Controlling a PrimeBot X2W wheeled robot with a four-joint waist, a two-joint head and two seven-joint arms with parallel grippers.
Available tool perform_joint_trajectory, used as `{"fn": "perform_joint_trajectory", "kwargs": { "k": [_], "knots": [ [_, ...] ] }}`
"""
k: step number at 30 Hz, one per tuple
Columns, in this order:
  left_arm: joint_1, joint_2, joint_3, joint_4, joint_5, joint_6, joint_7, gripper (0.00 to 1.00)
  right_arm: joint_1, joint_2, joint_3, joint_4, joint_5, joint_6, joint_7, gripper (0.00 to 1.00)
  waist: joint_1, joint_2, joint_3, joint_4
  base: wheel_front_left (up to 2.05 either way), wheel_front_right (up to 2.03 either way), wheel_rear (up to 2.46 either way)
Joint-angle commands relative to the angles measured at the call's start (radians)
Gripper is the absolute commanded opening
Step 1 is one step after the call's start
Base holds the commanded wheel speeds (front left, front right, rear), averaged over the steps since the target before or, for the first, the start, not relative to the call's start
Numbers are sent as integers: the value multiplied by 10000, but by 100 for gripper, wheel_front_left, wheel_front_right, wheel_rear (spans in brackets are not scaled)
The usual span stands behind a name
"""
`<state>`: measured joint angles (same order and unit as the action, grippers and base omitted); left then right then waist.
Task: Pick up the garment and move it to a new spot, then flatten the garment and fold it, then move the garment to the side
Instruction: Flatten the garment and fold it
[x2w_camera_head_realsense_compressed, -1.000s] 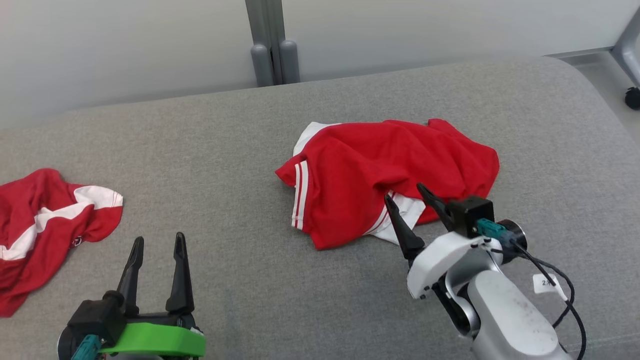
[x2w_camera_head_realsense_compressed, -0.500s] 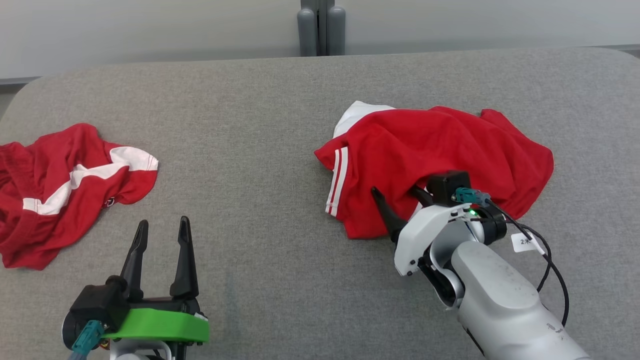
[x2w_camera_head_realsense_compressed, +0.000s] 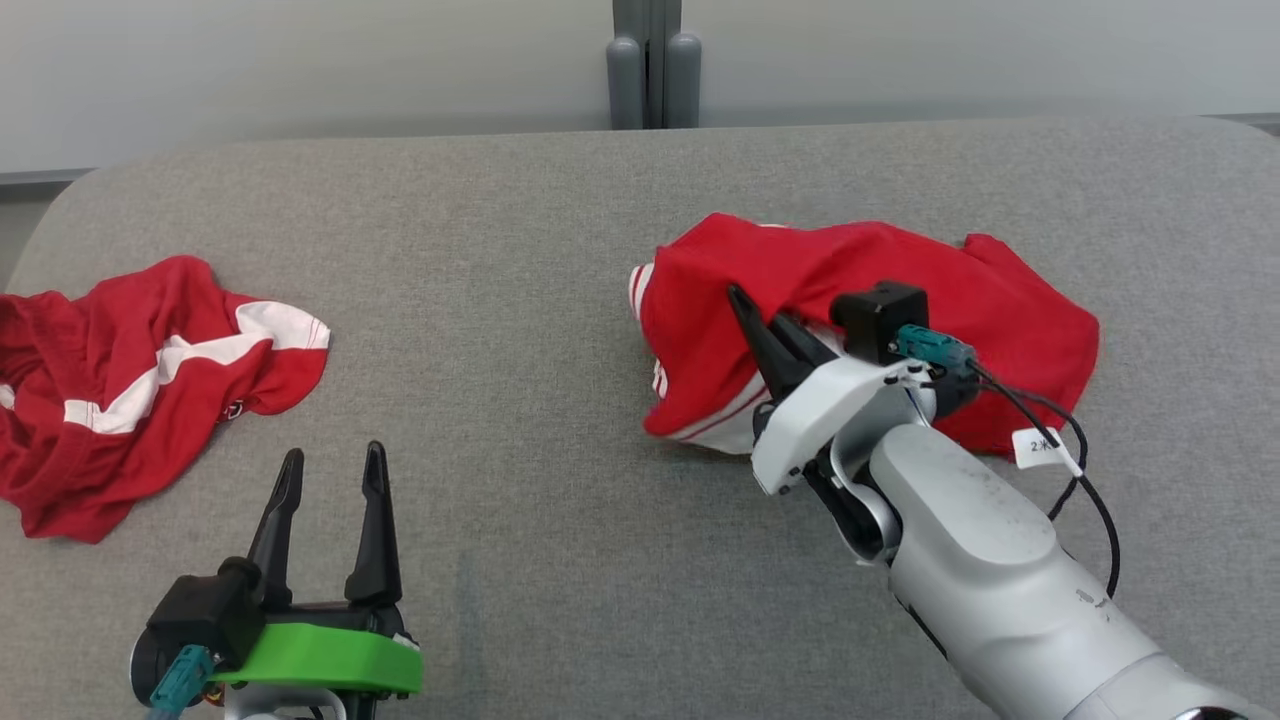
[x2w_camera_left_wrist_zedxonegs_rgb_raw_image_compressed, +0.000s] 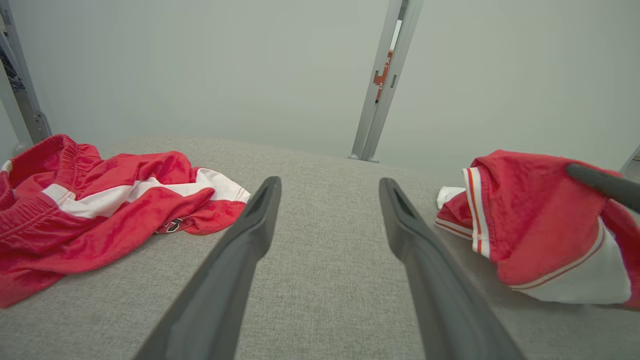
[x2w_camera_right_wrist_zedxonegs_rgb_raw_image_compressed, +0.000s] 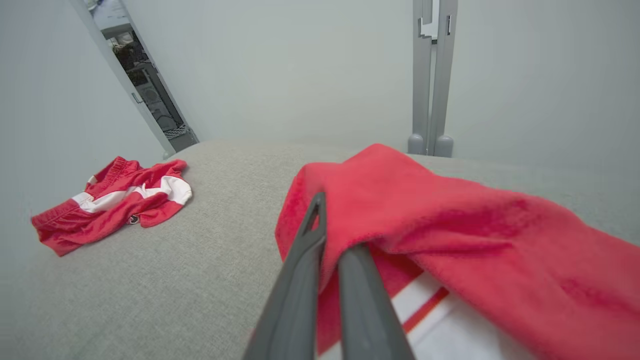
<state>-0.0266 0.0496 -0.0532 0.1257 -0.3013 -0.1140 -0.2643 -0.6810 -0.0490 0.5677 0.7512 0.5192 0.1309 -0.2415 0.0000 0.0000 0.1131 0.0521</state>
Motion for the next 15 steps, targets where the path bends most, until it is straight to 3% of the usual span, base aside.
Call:
{"fn": "perform_joint_trajectory", "kwargs": {
  "k": [1, 9, 15],
  "knots": [
    [127, 17, 57, -17, -26, -19, -2, 100, -340, -24, 138, -293, 134, -3, -103, 0, 0, 0, -152, -112, 0, 0, 0],
    [338, 17, 78, -88, -75, 20, -2, 100, -1741, -24, 599, -1851, 804, -3, -228, 0, 0, 0, -395, -345, 0, 0, 0],
    [368, 17, 127, -119, -57, 4, -2, 100, -2148, -38, -1202, -3465, 587, -5, -235, 0, 0, 0, -374, -441, 0, 0, 0]
  ]
}}
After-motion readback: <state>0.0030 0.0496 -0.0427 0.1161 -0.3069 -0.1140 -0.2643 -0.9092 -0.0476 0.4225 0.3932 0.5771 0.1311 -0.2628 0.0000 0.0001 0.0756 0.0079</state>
